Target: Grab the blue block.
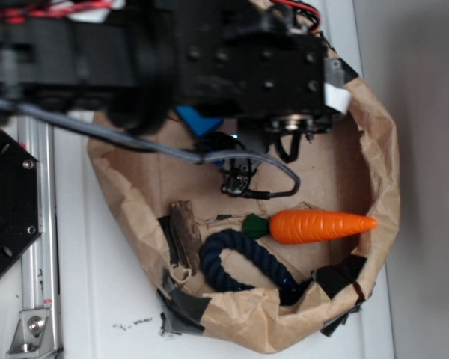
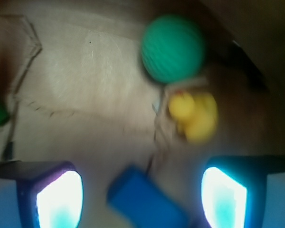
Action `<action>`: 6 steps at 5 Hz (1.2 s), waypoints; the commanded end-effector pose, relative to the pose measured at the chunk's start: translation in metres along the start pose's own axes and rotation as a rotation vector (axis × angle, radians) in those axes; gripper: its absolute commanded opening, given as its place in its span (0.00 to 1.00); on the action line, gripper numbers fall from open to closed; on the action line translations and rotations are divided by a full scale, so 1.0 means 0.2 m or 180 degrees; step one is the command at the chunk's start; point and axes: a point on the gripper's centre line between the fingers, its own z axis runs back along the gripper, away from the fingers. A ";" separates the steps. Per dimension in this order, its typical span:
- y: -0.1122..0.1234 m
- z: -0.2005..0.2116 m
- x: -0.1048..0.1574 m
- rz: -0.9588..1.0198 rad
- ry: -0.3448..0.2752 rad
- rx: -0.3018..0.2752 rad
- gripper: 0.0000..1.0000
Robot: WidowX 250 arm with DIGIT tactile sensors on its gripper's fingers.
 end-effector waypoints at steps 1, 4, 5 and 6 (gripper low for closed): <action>-0.05 -0.05 -0.15 -0.0906 -0.0100 0.0007 1.00; 0.02 -0.04 -0.31 -0.0693 0.0007 -0.0030 1.00; 0.00 -0.07 -0.31 -0.0725 0.0035 -0.0083 1.00; -0.04 -0.17 -0.31 -0.0771 -0.0025 -0.0009 1.00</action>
